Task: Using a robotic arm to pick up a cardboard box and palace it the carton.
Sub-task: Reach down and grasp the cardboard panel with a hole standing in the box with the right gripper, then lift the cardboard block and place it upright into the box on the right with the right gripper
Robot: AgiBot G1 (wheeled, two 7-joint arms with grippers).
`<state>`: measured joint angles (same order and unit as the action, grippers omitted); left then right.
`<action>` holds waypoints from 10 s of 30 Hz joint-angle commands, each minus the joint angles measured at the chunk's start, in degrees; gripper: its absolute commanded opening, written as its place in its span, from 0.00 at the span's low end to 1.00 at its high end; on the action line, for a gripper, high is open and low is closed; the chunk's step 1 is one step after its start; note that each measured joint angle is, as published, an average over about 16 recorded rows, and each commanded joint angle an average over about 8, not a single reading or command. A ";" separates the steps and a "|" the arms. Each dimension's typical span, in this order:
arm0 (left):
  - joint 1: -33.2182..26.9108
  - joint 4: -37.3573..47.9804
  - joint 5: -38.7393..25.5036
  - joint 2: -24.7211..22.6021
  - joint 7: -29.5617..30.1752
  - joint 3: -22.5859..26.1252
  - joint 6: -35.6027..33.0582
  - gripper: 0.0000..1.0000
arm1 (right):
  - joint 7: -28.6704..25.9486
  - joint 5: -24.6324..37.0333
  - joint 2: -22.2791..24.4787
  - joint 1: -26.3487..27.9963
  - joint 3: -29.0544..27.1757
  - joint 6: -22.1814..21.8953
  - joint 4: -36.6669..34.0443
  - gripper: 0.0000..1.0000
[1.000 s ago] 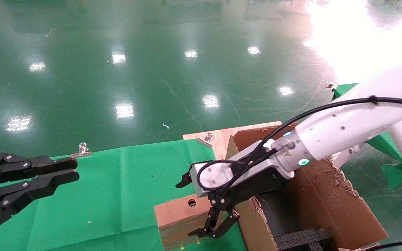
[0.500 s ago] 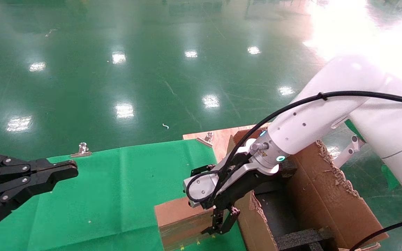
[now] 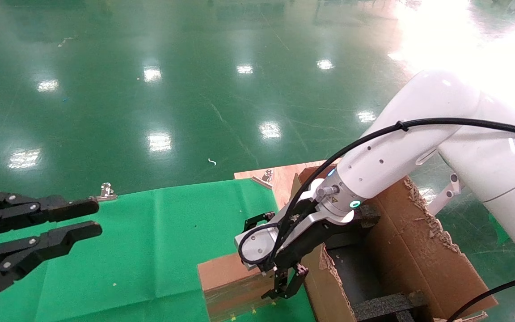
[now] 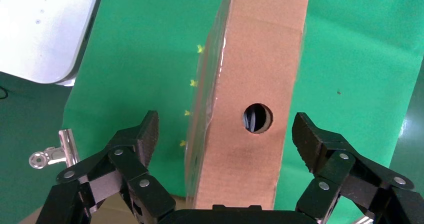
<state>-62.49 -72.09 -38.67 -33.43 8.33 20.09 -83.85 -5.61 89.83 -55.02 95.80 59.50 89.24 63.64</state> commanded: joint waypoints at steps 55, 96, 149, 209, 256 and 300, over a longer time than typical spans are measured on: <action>-0.01 0.01 0.00 0.00 -0.01 0.01 0.00 1.00 | 7.02 -9.45 2.60 23.85 3.37 1.98 -14.31 0.00; -0.01 0.01 0.02 0.01 -0.02 0.03 0.01 1.00 | 14.17 -15.28 20.93 42.91 32.54 1.64 -23.70 0.00; -0.01 0.03 0.05 0.02 -0.03 0.04 0.03 1.00 | -44.26 -12.04 29.22 40.91 41.33 -6.99 -17.09 0.00; 0.00 0.06 0.08 0.03 -0.05 0.07 0.05 1.00 | -87.68 9.06 35.90 33.73 48.52 -25.33 13.91 0.00; -0.01 0.06 0.09 0.04 -0.06 0.09 0.06 1.00 | -105.02 19.23 28.53 19.42 53.74 -37.00 13.94 0.00; -0.01 0.06 0.11 0.04 -0.07 0.11 0.07 1.00 | -103.38 13.85 20.21 8.60 55.57 -42.15 0.73 0.00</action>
<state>-62.50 -72.03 -38.57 -33.38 8.26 20.20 -83.79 -109.15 103.67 -34.90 104.43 115.00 47.17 64.33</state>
